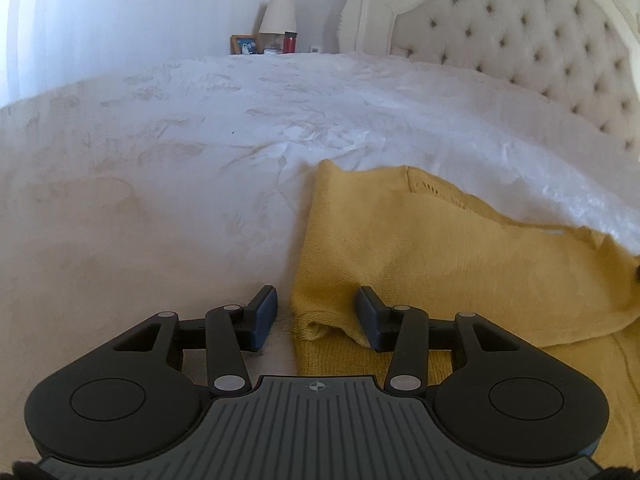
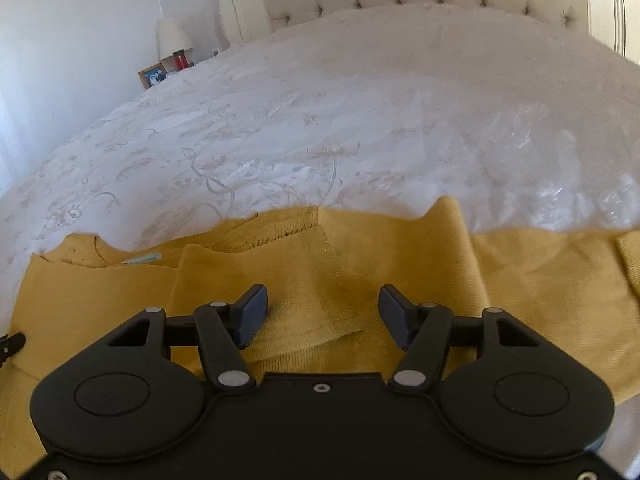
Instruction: Fold small clothes
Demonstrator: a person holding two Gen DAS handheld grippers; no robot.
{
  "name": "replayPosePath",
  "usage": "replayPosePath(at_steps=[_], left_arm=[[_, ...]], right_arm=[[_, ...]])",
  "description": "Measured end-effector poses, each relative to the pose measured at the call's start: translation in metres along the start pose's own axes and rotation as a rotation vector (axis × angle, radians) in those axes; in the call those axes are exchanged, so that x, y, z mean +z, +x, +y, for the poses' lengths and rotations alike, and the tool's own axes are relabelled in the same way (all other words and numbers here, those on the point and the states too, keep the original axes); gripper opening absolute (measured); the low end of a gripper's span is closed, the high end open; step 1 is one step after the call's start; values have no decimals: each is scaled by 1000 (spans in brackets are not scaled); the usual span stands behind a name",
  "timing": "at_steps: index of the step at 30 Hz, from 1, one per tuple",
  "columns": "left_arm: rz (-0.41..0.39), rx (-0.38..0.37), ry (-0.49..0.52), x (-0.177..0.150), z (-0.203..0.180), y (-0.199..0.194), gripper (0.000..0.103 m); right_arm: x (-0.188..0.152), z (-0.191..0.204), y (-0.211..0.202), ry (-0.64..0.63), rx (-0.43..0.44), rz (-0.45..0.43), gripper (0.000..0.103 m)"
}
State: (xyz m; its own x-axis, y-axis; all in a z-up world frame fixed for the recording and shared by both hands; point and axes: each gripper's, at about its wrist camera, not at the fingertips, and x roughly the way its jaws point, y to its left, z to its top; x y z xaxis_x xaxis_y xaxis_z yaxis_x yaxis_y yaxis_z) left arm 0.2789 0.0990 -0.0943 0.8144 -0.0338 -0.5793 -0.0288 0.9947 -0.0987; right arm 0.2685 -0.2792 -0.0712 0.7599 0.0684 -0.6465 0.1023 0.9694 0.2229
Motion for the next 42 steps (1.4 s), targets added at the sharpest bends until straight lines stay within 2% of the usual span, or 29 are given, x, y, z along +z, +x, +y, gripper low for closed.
replayPosePath(at_steps=[3, 5, 7, 10, 13, 16, 21, 23, 27, 29, 35, 42], left_arm=[[-1, 0, 0, 0, 0, 1, 45], [-2, 7, 9, 0, -1, 1, 45], [-1, 7, 9, 0, -1, 1, 45], [-1, 5, 8, 0, -1, 0, 45], [-1, 9, 14, 0, -2, 0, 45], [-1, 12, 17, 0, -4, 1, 45], [-1, 18, 25, -1, -5, 1, 45], [-1, 18, 24, -1, -5, 1, 45], [0, 21, 30, -1, -5, 1, 45], [1, 25, 35, -1, -7, 1, 45], [2, 50, 67, -1, -12, 2, 46], [3, 71, 85, 0, -15, 2, 49]], right_arm=[[1, 0, 8, 11, 16, 27, 51], [3, 2, 5, 10, 40, 31, 25], [4, 6, -7, -3, 58, 14, 22], [5, 8, -27, -22, 37, -23, 21], [1, 6, -31, -39, -2, 7, 21], [-7, 3, -21, -73, -56, 76, 31], [-13, 3, -40, -44, -41, 36, 41], [-21, 3, -50, -51, -23, 33, 50], [-41, -5, -70, -73, -28, 45, 52], [-49, -14, -81, -57, -32, 42, 60], [-56, -55, -108, 1, -119, 0, 61], [-27, -104, -110, 0, -245, -63, 61]])
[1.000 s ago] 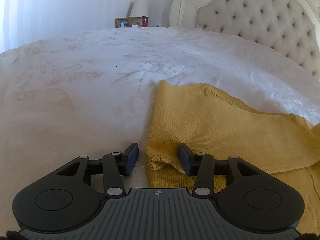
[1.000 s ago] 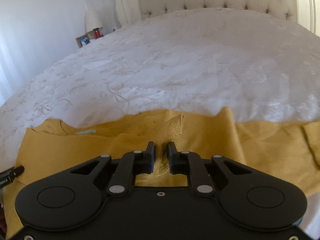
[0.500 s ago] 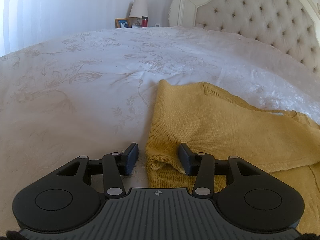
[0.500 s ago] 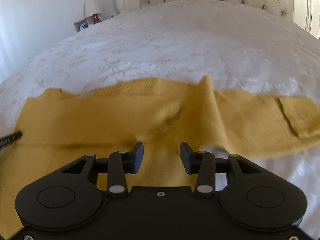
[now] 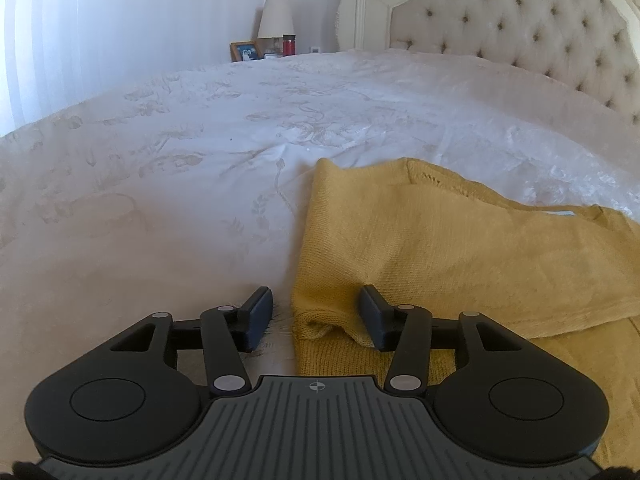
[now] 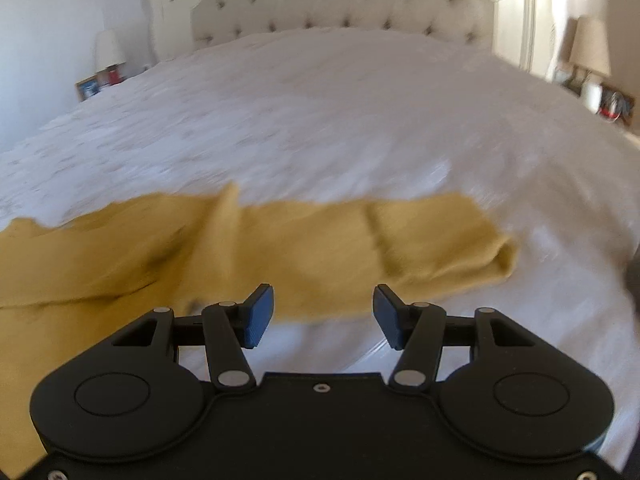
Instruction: Fold small clothes
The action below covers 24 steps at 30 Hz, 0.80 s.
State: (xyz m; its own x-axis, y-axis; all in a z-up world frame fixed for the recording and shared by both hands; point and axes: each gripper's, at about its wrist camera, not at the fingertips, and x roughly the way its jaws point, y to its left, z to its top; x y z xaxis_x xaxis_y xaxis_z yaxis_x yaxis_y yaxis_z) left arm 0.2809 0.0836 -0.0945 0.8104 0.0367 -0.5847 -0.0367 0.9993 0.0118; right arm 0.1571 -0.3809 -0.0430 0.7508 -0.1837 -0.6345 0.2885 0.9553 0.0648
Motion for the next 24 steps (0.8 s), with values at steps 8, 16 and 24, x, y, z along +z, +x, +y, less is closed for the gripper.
replayPosePath(at_steps=[8, 16, 24], left_arm=[[2, 2, -2, 0, 1, 1, 50], [3, -9, -15, 1, 4, 1, 50], [67, -18, 4, 26, -2, -12, 49]], right_arm=[[21, -12, 46, -93, -84, 6, 61], [10, -30, 68, -78, -120, 62, 26], [18, -59, 35, 110, -42, -5, 18]])
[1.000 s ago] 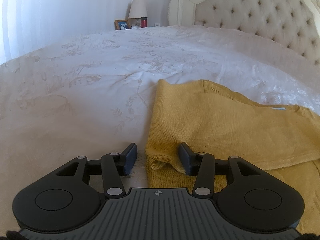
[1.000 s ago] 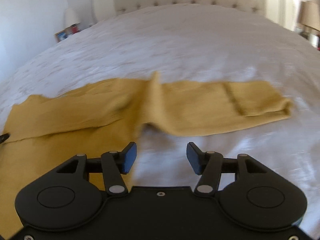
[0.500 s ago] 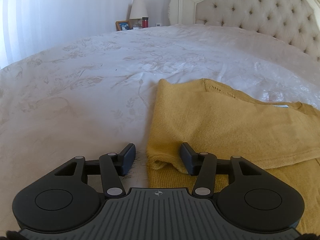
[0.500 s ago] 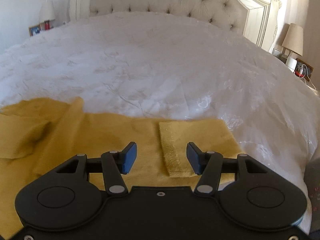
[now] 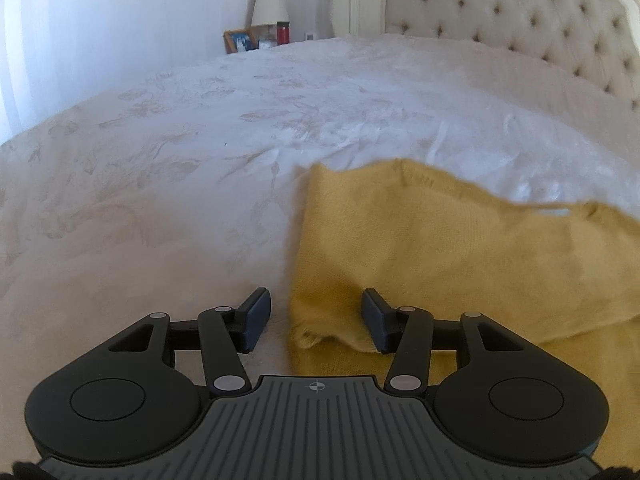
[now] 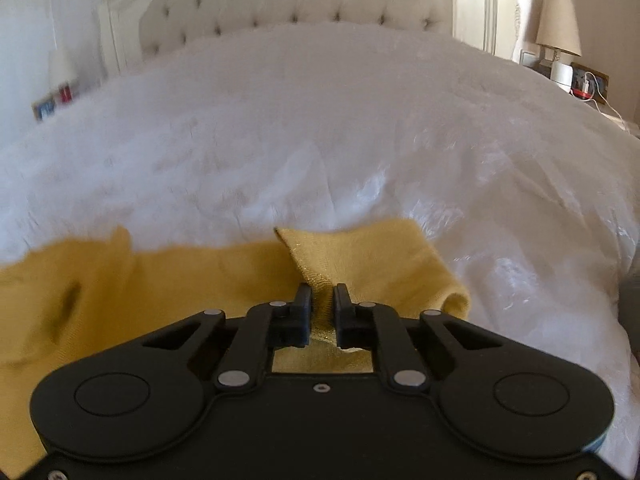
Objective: Fold small clothes
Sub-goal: 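Grasp the other sleeve cuff with the right gripper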
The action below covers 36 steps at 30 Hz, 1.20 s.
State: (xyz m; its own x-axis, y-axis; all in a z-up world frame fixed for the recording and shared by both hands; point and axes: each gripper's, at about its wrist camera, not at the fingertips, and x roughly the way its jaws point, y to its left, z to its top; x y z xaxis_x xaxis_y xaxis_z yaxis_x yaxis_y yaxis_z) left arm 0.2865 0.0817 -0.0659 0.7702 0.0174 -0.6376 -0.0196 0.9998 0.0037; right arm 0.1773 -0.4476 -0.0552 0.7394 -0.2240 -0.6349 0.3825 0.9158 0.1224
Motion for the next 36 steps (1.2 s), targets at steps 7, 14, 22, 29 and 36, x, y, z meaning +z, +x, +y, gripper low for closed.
replayPosePath(at_steps=[7, 14, 22, 29, 36], left_arm=[[-24, -199, 73, 37, -62, -58, 50], [63, -574, 150, 47, -179, -84, 53], [111, -819, 163, 49, -288, -91, 76], [261, -861, 81, 48, -332, -69, 83], [341, -837, 36, 49, -350, -45, 83]], right_arm=[[-14, 2, -35, 33, 102, -99, 18], [-8, 12, -45, 92, 220, -120, 18], [-15, 26, -66, 7, 300, -115, 18], [-20, 39, -69, -42, 312, -123, 18], [-25, 49, -71, -78, 345, -140, 18]])
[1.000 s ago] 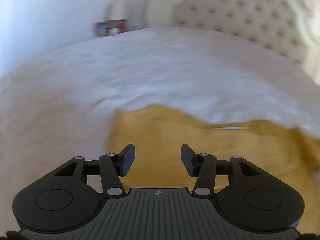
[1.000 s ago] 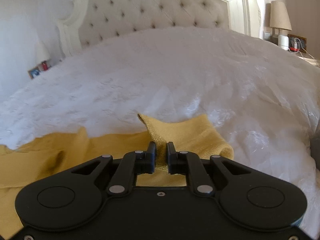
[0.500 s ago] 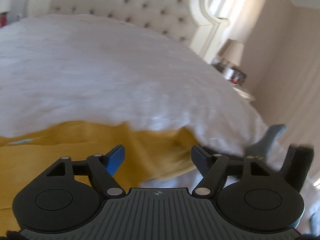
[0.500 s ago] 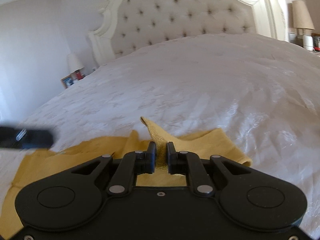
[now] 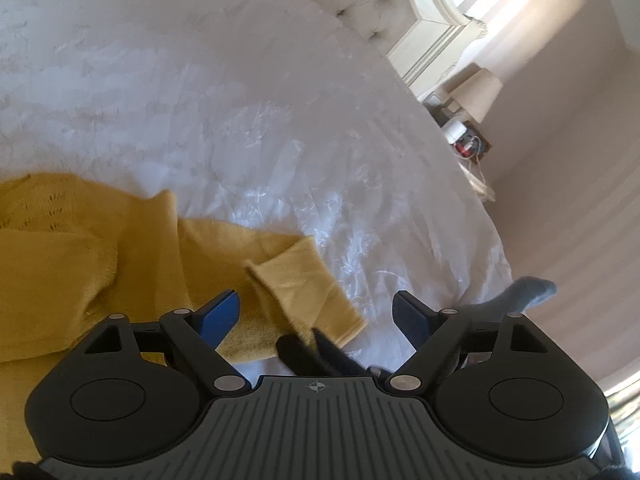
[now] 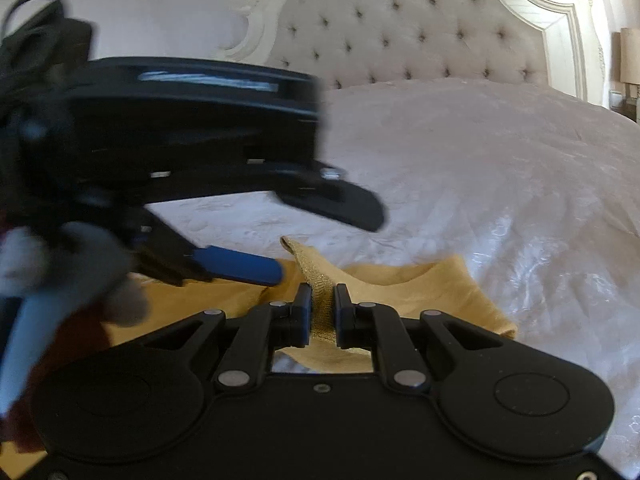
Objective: Fold small clothes
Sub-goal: 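Grasp the other sleeve cuff with the right gripper, then lift the sleeve with the right gripper and lay it across the body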
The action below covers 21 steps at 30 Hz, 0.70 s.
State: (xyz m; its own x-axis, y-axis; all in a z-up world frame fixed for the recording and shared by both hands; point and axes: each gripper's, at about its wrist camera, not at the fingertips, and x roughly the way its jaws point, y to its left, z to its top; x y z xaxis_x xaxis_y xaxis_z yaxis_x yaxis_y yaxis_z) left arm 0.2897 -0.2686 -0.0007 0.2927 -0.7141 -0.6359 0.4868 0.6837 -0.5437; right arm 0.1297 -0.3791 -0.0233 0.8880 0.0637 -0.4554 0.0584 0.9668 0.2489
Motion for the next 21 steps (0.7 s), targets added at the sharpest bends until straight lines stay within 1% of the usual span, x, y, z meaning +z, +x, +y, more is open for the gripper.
replayPosePath(at_steps=[2, 3, 4, 6, 7, 9, 11, 12, 14, 17, 21], left_arm=[[22, 1, -25, 4, 4, 9, 81], [31, -2, -40, 4, 7, 12, 75], [35, -8, -51, 5, 10, 13, 64], [32, 17, -51, 5, 12, 14, 3], [25, 46, -35, 6, 12, 13, 3], [21, 58, 25, 8, 9, 9, 3], [3, 76, 82, 11, 4, -1, 3], [-10, 82, 105, 14, 2, -8, 3], [-42, 80, 136, 23, 0, -26, 3], [-98, 78, 152, 43, 0, -57, 3], [-155, 73, 166, 73, 0, -107, 3]], right_arm=[[-1, 3, 1, -10, 11, -3, 18], [-2, 4, 2, -12, 15, -4, 18], [-3, 5, 3, -13, 18, -5, 18], [-4, 5, 6, -16, 22, -3, 22], [-5, 5, 6, -15, 26, -5, 29], [-7, 3, 7, 4, 44, -11, 30], [-7, 0, 7, 24, 62, -10, 44], [-7, -1, 7, 28, 67, -10, 46], [-7, -2, 6, 29, 69, -14, 47], [-9, -1, 6, 27, 83, -16, 47], [-12, 4, 11, 7, 86, 15, 47]])
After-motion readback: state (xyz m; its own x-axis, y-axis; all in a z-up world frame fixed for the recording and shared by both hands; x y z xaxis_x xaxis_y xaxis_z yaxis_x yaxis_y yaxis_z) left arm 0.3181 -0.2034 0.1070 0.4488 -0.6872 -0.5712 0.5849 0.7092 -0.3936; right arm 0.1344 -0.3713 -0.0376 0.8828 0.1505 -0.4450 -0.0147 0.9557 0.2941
